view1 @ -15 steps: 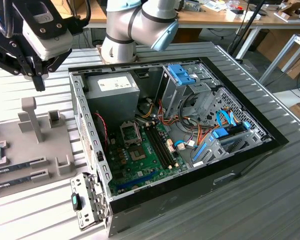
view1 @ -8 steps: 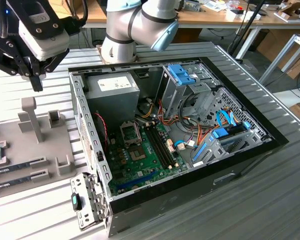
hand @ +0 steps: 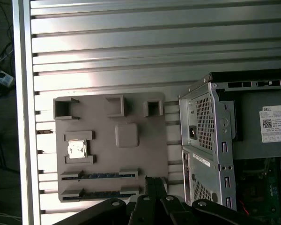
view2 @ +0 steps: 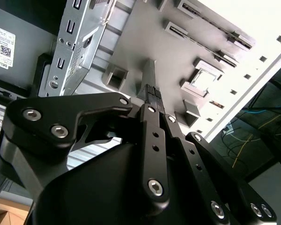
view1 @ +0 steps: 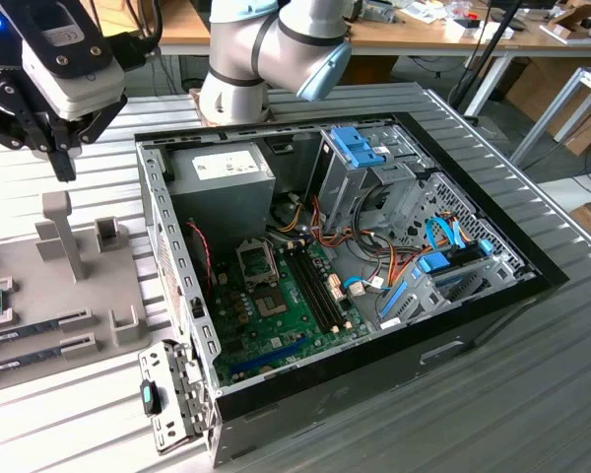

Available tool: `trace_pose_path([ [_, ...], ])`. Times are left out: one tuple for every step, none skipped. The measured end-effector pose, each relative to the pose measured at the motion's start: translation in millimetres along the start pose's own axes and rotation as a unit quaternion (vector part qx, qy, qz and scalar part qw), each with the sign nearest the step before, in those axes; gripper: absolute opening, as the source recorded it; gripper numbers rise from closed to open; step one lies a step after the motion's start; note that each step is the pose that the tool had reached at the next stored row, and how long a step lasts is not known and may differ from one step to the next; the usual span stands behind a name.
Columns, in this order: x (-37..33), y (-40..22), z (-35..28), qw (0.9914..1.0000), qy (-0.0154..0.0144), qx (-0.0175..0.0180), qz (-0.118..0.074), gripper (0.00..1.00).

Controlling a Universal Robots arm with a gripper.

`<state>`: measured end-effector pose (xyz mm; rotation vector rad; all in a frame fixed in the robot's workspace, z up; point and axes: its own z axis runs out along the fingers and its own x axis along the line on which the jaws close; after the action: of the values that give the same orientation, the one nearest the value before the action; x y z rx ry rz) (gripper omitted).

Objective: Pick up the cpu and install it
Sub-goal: 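Reach for the cpu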

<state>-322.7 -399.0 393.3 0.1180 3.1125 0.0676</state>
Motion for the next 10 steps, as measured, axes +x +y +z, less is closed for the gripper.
trace_pose_path([
  [1.1, -0.1, -0.1, 1.0, 0.0, 0.0, 0.0, 0.11],
  [1.6, -0.1, -0.1, 1.0, 0.0, 0.0, 0.0, 0.11],
  [2.1, -0.1, -0.1, 1.0, 0.0, 0.0, 0.0, 0.11],
  [2.9, -0.2, -0.1, 1.0, 0.0, 0.0, 0.0, 0.11],
  [3.3, -0.3, -0.1, 1.0, 0.0, 0.0, 0.0, 0.11],
  [3.8, -0.3, -0.1, 1.0, 0.0, 0.0, 0.0, 0.11],
  [4.4, -0.3, -0.1, 1.0, 0.0, 0.0, 0.0, 0.11],
  [4.8, -0.4, -0.1, 1.0, 0.0, 0.0, 0.0, 0.11],
  [5.5, -0.4, -0.1, 1.0, 0.0, 0.0, 0.0, 0.11],
  [6.0, -0.5, -0.1, 1.0, 0.0, 0.0, 0.0, 0.11],
])
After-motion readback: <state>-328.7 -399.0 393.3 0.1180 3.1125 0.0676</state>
